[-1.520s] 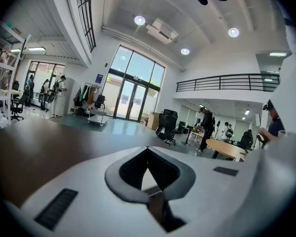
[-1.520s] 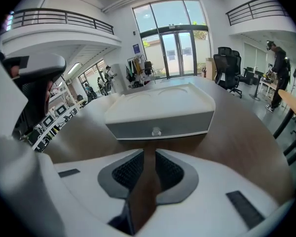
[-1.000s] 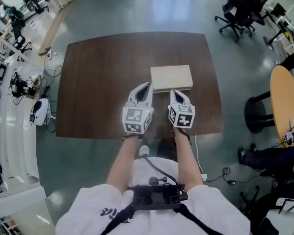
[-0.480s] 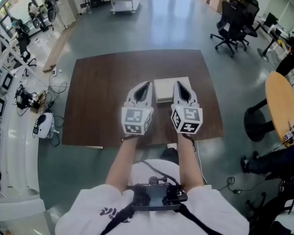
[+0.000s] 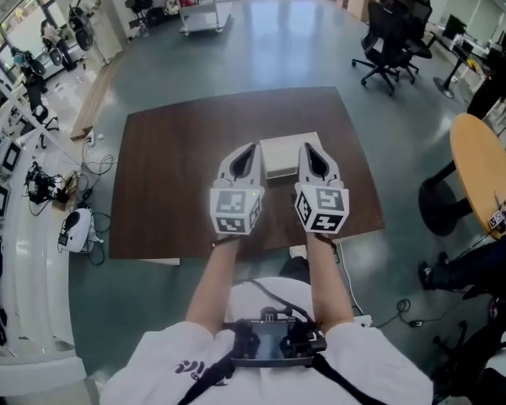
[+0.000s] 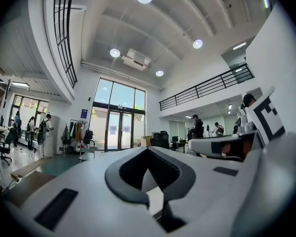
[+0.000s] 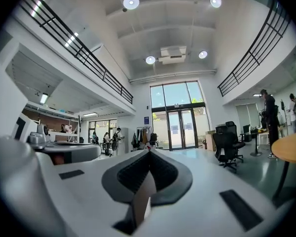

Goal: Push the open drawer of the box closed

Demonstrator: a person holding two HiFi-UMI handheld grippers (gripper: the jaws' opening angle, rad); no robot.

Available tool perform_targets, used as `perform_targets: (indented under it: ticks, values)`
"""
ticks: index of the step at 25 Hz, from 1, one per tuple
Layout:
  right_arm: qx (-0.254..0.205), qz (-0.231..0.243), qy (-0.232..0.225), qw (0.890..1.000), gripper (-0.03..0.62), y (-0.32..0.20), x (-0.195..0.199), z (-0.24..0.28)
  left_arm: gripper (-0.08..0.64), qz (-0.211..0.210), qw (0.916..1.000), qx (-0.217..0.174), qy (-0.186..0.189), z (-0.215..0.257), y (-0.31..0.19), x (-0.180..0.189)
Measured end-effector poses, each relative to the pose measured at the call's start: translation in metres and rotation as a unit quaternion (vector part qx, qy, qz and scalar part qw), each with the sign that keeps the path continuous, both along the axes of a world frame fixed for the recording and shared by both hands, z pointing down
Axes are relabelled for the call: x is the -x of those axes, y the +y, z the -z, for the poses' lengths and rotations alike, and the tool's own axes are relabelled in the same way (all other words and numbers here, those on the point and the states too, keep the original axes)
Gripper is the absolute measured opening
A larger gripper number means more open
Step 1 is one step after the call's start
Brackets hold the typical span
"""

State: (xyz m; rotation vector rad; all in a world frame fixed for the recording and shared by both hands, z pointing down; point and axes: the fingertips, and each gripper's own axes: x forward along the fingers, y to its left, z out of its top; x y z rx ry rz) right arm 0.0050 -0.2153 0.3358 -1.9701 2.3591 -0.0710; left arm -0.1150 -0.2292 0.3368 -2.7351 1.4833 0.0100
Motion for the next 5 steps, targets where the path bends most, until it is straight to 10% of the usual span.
perform_targets:
  ticks: [5]
  values:
    - [0.003, -0.018, -0.004, 1.0, 0.006, 0.008, -0.02, -0.008, 0.008, -0.013, 0.9998, 0.012, -0.002, -0.017, 0.006, -0.019]
